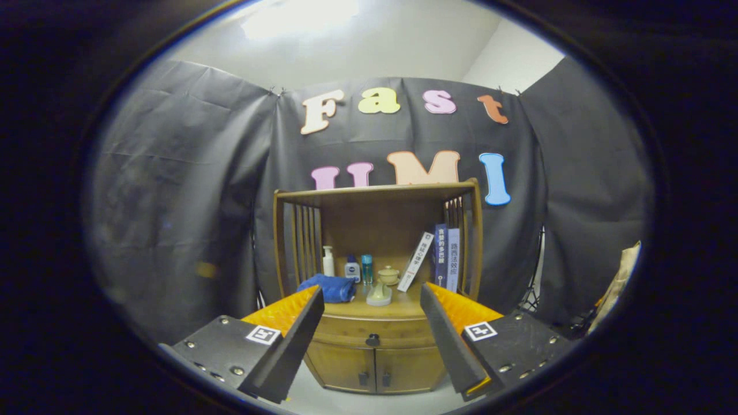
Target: Pull open the drawer, take out the items inside it, and place them on the countertop above the cabinet.
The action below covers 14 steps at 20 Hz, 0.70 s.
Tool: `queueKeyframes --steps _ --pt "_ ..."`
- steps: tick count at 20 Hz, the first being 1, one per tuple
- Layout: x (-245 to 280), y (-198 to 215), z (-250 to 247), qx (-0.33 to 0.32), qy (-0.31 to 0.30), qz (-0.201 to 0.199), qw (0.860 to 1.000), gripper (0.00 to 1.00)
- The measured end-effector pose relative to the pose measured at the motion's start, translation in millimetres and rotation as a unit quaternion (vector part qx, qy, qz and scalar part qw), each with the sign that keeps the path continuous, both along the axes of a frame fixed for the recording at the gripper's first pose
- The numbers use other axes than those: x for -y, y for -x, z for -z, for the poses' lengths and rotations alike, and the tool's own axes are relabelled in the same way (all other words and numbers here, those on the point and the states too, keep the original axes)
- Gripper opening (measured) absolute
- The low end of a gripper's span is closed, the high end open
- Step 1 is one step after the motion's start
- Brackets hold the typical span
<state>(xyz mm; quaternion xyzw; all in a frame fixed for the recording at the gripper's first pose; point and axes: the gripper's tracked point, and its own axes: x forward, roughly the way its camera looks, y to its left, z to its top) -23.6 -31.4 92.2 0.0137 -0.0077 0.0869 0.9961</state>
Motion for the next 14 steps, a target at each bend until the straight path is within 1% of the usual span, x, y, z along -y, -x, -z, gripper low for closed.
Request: queueKeyframes --steps 1,4,6,9,11,14 --pt "5 1 -2 -0.003 0.004 0.008 1.000 1.00" --pt "7 3 -27 0.014 0.004 0.011 1.000 1.00" --pt "15 1 -36 0.017 0.010 0.019 1.000 1.00" --pt "16 -4 -45 0.020 0.006 0.015 1.000 1.00" --pt "16 -7 -42 0.020 0.008 0.010 1.000 1.00" --pt "21 -15 -25 0.005 0.022 0.005 1.000 1.00"
